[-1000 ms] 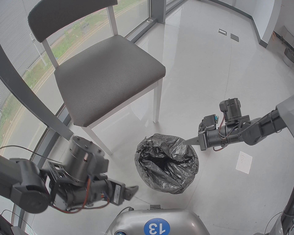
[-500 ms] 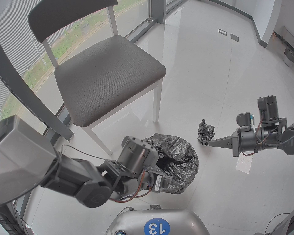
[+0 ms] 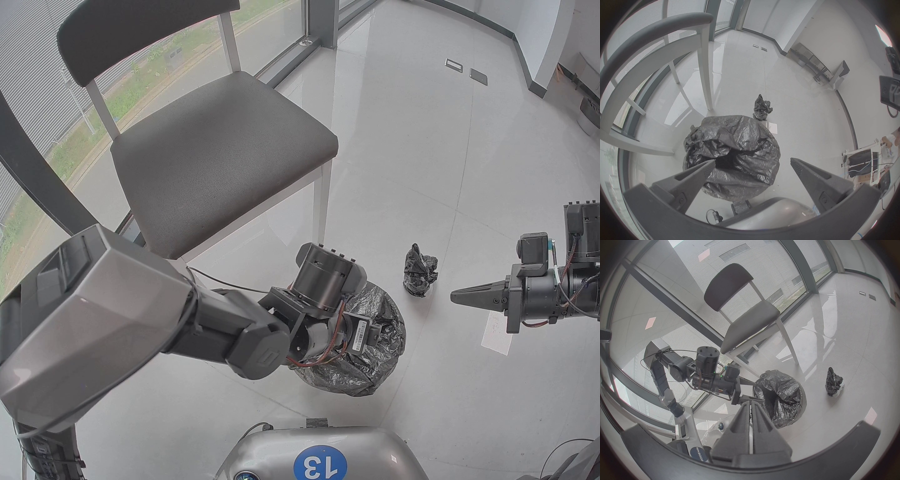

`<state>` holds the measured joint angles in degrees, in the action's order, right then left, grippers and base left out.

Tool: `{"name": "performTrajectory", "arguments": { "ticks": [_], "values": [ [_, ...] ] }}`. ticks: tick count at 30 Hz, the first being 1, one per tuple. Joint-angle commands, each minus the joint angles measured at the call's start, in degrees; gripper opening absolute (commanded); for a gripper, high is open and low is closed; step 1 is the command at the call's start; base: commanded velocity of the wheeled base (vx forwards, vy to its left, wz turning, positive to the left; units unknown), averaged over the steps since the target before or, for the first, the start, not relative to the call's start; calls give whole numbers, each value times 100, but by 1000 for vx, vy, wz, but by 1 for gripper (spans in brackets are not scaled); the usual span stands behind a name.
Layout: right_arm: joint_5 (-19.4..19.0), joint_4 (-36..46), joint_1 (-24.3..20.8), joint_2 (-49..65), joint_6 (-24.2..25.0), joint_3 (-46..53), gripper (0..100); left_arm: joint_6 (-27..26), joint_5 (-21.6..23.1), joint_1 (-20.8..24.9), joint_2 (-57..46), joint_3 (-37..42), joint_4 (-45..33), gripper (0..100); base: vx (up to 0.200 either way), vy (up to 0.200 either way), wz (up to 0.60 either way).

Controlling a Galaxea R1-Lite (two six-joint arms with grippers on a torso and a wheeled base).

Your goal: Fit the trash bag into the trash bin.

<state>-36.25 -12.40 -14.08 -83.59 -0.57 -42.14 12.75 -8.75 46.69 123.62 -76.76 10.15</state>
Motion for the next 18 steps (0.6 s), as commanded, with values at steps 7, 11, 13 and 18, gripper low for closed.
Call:
{"name": "performTrajectory", "arguments": {
  "ticks": [7, 11, 13, 18],
  "values": [
    [-22, -8, -77, 168, -57, 57, 0, -370, -56, -143, 487, -497, 4, 100, 0, 0, 0],
    [-31, 1, -77, 229, -118, 75, 0, -1275, -65, -336, 575, -647, 48, 100, 0, 0, 0],
    [-31, 1, -86, 256, -118, 110, 0, -1433, -144, -380, 575, -735, 48, 100, 0, 0, 0],
    [-31, -8, -77, 264, -136, 110, 0, -1460, -276, -371, 777, -779, 57, 100, 0, 0, 0]
  ]
}}
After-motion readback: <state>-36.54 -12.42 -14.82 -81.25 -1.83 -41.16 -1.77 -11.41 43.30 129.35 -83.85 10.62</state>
